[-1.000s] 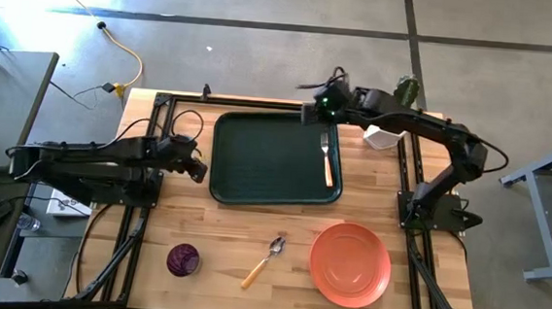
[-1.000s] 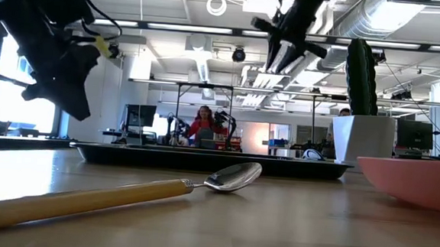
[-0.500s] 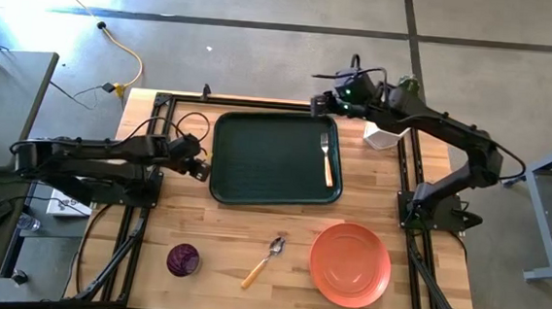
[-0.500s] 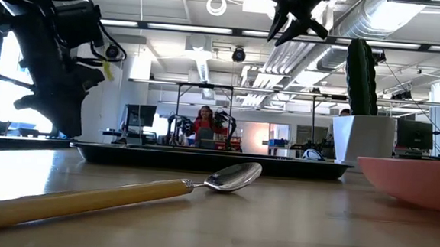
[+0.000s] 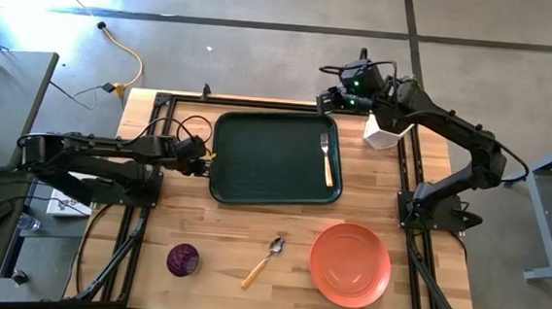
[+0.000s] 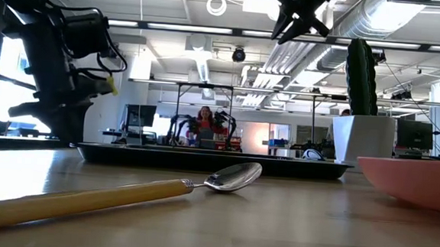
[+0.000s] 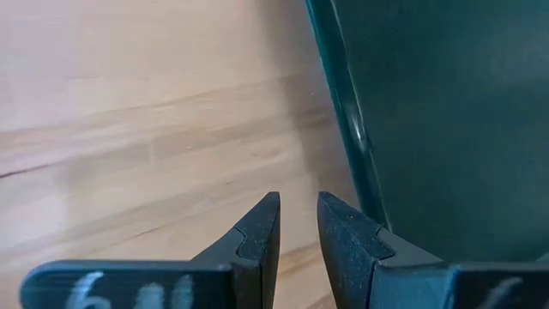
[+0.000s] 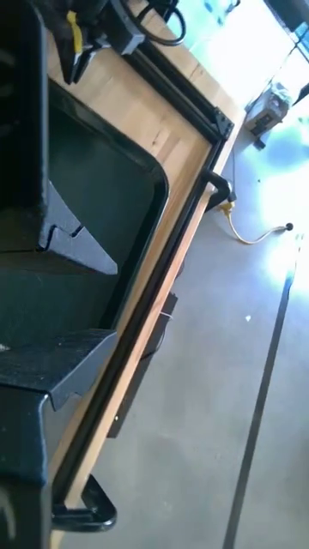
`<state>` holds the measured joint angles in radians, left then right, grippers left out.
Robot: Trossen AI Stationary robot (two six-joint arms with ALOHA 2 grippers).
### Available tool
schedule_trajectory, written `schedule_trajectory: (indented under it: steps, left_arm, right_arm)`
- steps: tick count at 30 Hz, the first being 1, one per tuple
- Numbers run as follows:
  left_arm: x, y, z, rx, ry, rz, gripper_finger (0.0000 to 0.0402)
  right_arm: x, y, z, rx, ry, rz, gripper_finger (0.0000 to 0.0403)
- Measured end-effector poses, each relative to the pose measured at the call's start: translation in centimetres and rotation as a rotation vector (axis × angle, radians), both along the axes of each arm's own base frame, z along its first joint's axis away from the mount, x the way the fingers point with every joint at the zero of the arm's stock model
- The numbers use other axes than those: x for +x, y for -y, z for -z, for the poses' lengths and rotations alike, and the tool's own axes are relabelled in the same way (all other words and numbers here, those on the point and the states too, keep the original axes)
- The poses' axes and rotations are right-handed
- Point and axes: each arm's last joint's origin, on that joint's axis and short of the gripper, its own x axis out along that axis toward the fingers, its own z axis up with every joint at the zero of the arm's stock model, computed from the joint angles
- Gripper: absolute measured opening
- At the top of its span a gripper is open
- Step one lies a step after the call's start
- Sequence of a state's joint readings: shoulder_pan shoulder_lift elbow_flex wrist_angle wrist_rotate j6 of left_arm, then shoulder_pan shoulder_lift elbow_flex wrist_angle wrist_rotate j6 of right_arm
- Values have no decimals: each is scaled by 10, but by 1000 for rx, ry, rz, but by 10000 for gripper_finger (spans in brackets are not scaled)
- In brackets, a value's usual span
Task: Pick and place plate/cup/fork/spoon on tray
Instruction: Adjust the black tray
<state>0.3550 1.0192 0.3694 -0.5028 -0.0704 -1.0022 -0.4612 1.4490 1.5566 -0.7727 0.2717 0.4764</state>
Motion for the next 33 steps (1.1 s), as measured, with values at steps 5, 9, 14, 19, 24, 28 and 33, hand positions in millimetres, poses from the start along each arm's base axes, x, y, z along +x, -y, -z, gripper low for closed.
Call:
schedule_trajectory:
  steps: [5, 9, 14, 19, 24, 28, 33]
  left_arm:
    - [3, -1, 3, -4, -4, -47, 71]
    - [8, -4, 5, 3, 27, -63, 71]
    - [14, -7, 10, -3, 33, -90, 71]
    - [17, -11, 15, -11, 33, -107, 71]
    - [19, -17, 14, 5, 74, -139, 71]
    - [18, -25, 13, 33, 93, -172, 71]
    - [19, -35, 9, 78, 145, -201, 71]
  right_arm:
    - [-4, 7, 0, -25, -31, -20, 103]
    - [-6, 11, 0, -40, -48, -26, 103]
    - [-8, 15, 0, -44, -58, -42, 103]
    - [-10, 18, 0, -55, -71, -49, 103]
    - [-11, 19, 0, -57, -73, -46, 103]
    - [-11, 19, 0, -76, -93, -67, 103]
    - [-11, 19, 0, -83, -101, -75, 103]
